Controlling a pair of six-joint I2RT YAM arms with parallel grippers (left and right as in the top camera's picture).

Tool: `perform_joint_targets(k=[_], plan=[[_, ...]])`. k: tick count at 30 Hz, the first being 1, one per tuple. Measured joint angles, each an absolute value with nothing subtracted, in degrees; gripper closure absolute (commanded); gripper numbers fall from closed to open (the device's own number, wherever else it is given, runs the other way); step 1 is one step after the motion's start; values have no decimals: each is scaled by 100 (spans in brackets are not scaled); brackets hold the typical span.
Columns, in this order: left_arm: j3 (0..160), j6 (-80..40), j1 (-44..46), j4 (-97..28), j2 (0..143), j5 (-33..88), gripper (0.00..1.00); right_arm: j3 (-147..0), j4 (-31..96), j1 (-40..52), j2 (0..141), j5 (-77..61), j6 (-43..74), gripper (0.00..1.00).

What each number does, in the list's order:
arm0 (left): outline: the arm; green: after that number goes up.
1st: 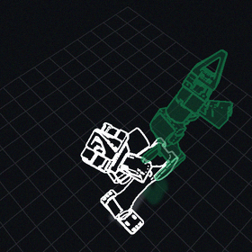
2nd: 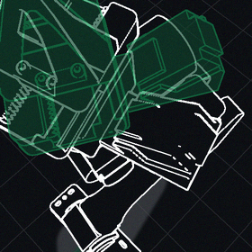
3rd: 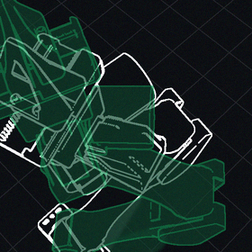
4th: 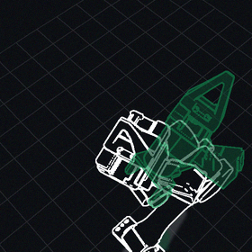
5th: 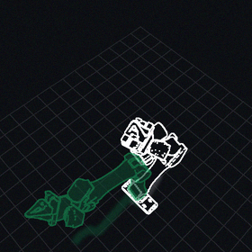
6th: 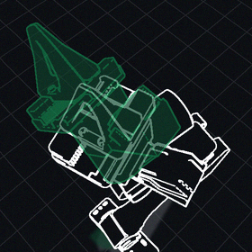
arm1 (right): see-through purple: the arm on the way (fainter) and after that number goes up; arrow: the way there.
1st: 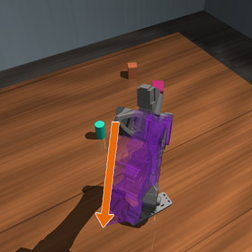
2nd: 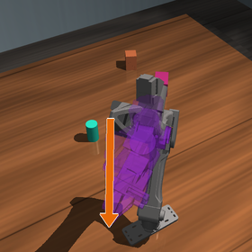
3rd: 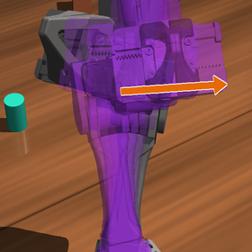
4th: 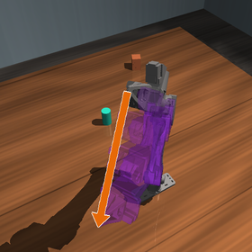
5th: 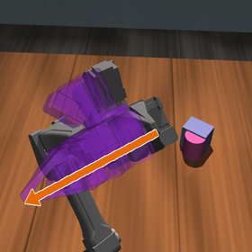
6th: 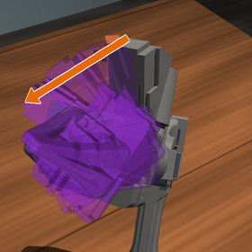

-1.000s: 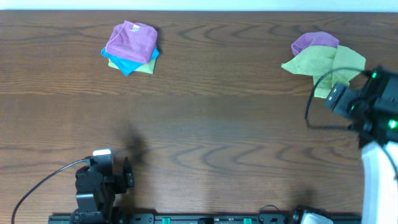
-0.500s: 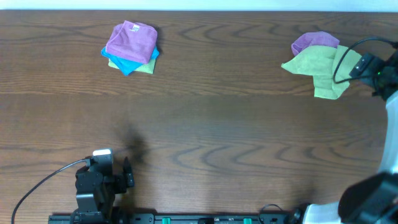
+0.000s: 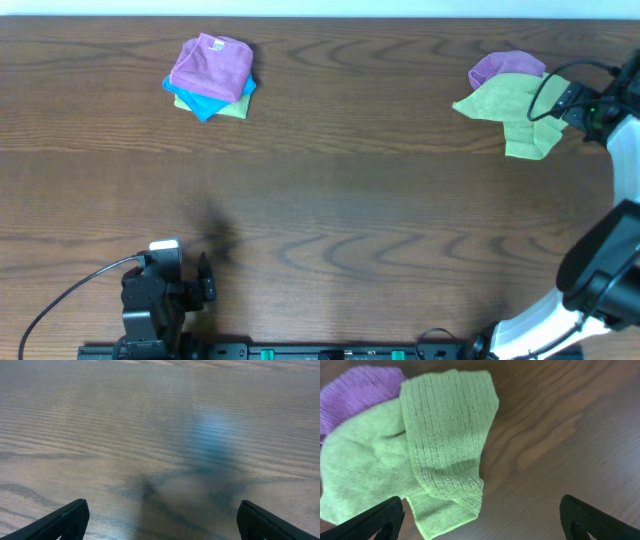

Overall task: Fold the cloth
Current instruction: 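Reach the right gripper to the yellow-green cloth and grasp it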

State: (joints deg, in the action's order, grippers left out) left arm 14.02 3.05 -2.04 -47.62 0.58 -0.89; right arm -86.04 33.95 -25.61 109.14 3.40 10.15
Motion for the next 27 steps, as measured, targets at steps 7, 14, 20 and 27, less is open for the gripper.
perform_joint_targets(k=[7,14,20,27], plan=[[1402,305,-204,-4762,58,-89,4,-8621,2995,-2561,11489,174,1007,1],[1402,305,-204,-4764,58,-89,5,-8621,3142,-2561,11754,-32,1004,1],[1402,305,-204,-4762,58,-89,5,-8621,2928,-2561,11762,-397,954,4],[1402,305,-204,-4764,58,-89,5,-8621,2851,-2561,11946,-720,827,24]])
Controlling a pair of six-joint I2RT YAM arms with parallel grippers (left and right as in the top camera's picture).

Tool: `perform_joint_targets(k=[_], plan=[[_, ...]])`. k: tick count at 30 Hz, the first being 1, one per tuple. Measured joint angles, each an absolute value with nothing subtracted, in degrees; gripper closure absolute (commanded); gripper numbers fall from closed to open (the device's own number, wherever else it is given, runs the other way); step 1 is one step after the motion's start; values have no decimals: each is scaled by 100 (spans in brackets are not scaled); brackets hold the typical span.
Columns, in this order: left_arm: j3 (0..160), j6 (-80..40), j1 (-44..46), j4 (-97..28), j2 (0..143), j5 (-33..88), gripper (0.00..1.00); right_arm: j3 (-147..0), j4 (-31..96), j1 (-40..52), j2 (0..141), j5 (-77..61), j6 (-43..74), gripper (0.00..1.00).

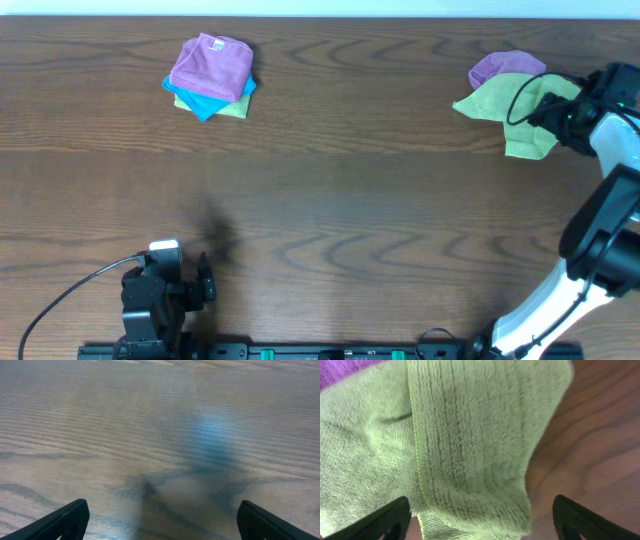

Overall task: Fold the cloth
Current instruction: 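Reach the right gripper to the yellow-green cloth and grasp it, then lift the yellow-green cloth off the pink cloth and drag it leftward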

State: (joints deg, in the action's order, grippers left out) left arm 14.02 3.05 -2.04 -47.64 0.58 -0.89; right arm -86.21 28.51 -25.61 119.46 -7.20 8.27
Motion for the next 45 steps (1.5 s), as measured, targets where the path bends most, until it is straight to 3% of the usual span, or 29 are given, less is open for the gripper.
perform_joint_targets(k=[4,10,18,29,45], plan=[[1402,303,-204,-4764,58,-89,5,-8621,2805,-2561,12169,-816,777,47],[1402,305,-204,-4764,58,-89,5,-8624,2742,-2561,12241,-805,711,99],[1402,305,-204,-4762,58,-89,5,-8624,2895,-2561,12073,-777,607,99],[1402,303,-204,-4764,58,-89,4,-8626,3791,-2296,10654,-770,174,99],[1402,305,-204,-4764,58,-89,5,-8626,5081,-860,8788,-768,-3,99]])
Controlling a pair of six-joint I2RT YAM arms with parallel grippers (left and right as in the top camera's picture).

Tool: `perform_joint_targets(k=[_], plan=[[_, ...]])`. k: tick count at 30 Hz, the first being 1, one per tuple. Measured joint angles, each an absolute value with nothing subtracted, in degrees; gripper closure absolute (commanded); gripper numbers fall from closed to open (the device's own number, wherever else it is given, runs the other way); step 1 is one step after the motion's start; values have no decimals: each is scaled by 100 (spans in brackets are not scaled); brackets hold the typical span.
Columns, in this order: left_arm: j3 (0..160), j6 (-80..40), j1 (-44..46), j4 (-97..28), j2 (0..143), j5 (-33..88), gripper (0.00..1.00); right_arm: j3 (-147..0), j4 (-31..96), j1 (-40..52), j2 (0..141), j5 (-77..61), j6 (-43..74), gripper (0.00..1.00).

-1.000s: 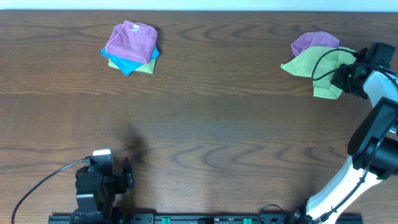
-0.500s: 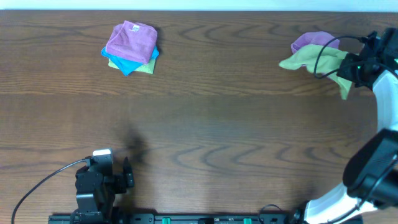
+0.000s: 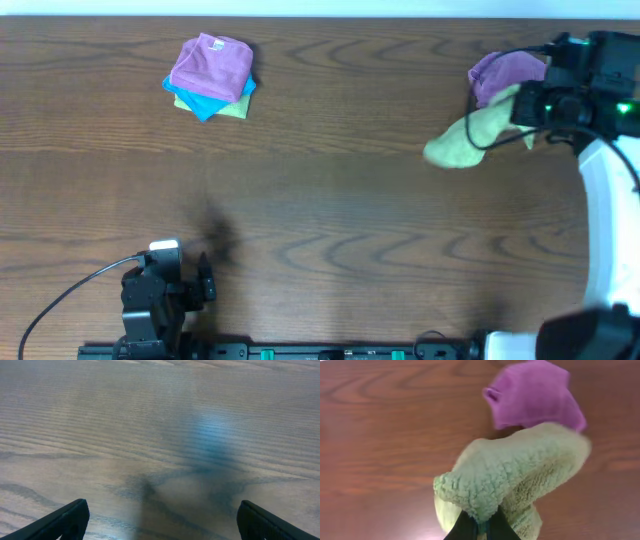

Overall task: Fold the cloth
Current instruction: 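Lift the yellow-green cloth off the pink cloth and drag it leftward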

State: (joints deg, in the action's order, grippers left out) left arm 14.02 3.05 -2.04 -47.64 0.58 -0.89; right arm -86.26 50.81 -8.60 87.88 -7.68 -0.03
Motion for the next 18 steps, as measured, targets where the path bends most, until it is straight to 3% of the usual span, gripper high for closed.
perform_joint_targets(k=[9,18], plan=[[1402,305,-204,-4764,58,-89,5,-8626,5092,637,8342,-1459,-30,99],[1402,305,-204,-4764,58,-89,5,-8626,4209,2283,8344,-2067,172,98]])
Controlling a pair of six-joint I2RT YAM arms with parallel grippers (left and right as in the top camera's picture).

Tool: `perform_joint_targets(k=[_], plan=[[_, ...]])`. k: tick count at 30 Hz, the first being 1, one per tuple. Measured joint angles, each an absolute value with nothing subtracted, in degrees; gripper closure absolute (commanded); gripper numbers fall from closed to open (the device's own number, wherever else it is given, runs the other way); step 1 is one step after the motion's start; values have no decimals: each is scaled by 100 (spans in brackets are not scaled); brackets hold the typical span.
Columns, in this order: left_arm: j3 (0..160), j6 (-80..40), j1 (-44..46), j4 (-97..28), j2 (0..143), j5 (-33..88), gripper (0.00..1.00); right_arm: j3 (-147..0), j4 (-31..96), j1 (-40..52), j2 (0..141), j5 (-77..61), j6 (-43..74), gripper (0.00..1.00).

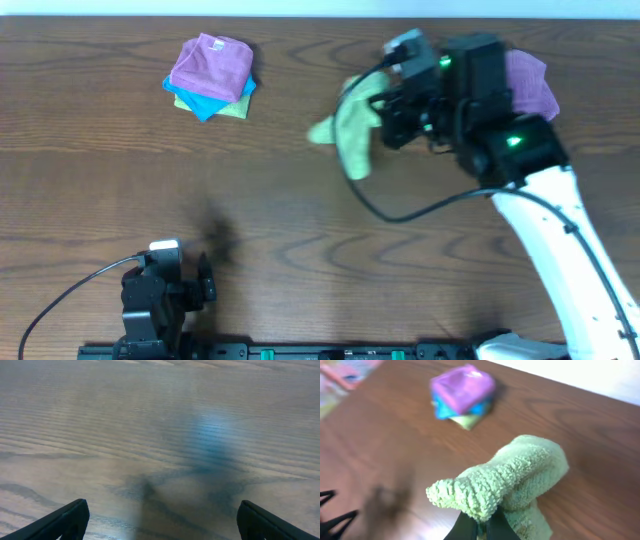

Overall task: Fold the cloth
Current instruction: 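Lift the yellow-green cloth off the pink cloth and drag it leftward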

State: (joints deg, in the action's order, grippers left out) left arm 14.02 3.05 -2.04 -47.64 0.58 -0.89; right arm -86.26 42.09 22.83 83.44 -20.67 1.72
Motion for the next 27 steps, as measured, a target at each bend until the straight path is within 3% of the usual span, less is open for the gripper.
perform_joint_targets(k=[6,12,14,15,16,27], plan=[[1402,305,-204,-4762,58,-89,5,-8630,4139,3068,8418,-2176,298,98],[1402,305,-204,-4762,58,-89,5,-8700,4473,3087,9317,-1778,340,97],[1402,305,-204,-4764,58,-89,5,-8702,4475,2989,9821,-1345,357,53],[1402,305,-204,-4764,58,-89,5,-8700,4434,2917,10079,-1061,366,16],[1402,305,-204,-4764,58,-89,5,-8694,4359,2825,10315,-749,370,2],[1402,305,-204,-4764,58,-89,5,-8652,4303,1848,10484,755,628,1]])
